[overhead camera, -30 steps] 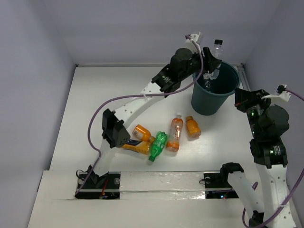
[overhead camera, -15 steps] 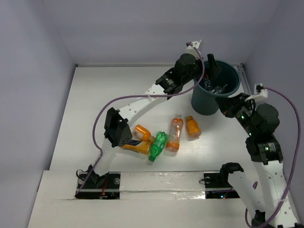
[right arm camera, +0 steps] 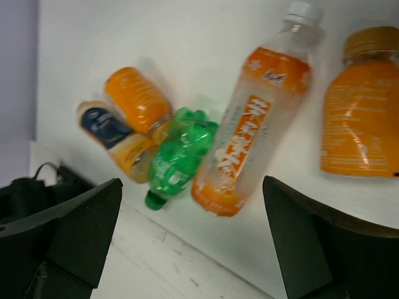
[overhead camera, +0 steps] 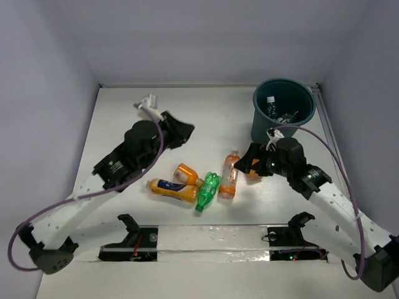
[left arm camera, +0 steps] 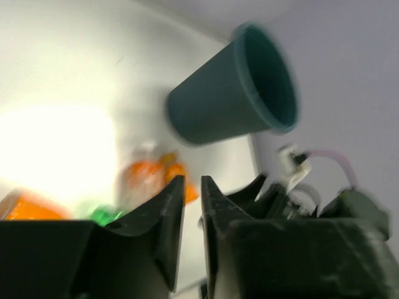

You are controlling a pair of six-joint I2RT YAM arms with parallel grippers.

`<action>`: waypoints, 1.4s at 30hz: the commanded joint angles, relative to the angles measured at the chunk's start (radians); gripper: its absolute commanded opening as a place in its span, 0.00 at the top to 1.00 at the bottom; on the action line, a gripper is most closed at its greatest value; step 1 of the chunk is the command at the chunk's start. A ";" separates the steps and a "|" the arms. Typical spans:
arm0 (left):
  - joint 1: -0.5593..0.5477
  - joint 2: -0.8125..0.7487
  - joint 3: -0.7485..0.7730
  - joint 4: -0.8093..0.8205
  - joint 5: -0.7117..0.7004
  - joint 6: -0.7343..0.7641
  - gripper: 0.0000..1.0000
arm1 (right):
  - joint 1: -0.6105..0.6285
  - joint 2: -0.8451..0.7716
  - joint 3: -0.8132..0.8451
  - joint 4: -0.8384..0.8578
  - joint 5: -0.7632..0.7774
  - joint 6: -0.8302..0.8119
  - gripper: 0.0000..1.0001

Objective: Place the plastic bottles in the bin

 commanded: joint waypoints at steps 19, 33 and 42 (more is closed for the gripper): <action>0.006 -0.542 -0.551 -0.632 0.195 -0.752 0.01 | 0.082 0.554 0.105 0.228 0.231 0.032 0.00; 0.006 -0.542 -0.817 -0.406 0.195 -0.899 0.01 | 0.111 0.729 0.156 0.289 0.283 0.054 0.27; 0.027 -0.591 -0.946 -0.299 0.138 -1.014 0.01 | 0.131 0.585 0.171 0.217 0.334 0.039 0.49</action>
